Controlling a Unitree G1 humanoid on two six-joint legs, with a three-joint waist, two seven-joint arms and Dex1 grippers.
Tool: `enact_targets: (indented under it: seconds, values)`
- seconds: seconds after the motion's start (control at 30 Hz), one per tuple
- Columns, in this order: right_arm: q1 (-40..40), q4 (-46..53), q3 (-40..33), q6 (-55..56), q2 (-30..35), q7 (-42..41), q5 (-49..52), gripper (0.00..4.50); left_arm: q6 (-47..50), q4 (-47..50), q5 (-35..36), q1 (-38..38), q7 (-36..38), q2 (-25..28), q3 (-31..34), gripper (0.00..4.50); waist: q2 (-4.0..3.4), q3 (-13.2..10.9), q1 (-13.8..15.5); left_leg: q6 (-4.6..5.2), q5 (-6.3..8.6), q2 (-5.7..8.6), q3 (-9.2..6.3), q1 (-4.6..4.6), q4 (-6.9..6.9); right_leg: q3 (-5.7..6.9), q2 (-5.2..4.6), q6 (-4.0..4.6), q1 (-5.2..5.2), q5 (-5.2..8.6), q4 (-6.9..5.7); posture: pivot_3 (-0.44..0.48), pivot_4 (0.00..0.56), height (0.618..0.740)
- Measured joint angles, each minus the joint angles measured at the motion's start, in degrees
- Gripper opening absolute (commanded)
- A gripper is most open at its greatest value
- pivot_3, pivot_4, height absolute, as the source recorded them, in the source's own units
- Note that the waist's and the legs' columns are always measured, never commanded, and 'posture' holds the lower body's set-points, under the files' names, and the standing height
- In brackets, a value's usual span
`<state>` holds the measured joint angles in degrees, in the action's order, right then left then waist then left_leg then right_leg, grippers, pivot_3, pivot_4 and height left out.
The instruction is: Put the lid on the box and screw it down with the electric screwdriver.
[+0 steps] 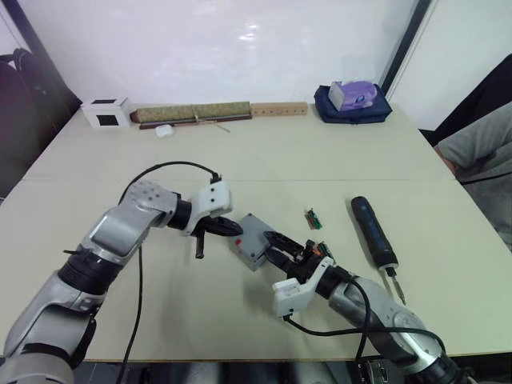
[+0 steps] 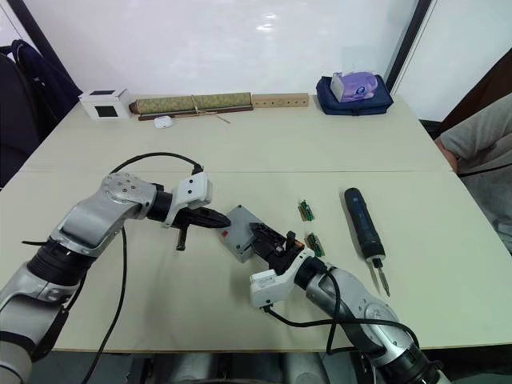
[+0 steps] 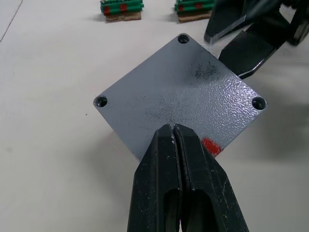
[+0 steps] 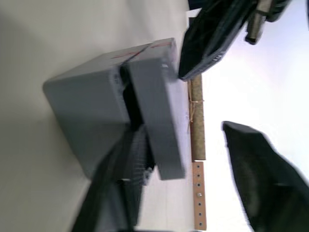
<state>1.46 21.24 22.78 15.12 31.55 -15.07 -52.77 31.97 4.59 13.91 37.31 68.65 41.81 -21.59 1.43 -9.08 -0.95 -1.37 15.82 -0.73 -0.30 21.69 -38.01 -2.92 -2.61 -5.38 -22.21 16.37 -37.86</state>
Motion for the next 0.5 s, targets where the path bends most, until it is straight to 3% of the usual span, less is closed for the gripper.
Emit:
enact_targets:
  seconds: [0.5]
  values:
    - [-4.7,0.2,-2.3,0.2,1.6,-2.4,1.5,2.60,-3.6,-1.7,-2.2,-1.4,-1.8,-4.5,0.2,0.00,0.05,0.2,0.2,0.08,0.05,0.01,-0.03,-0.28,0.03,-0.01,-0.05,0.04,0.33,0.16,0.08,0.000,0.150,0.740]
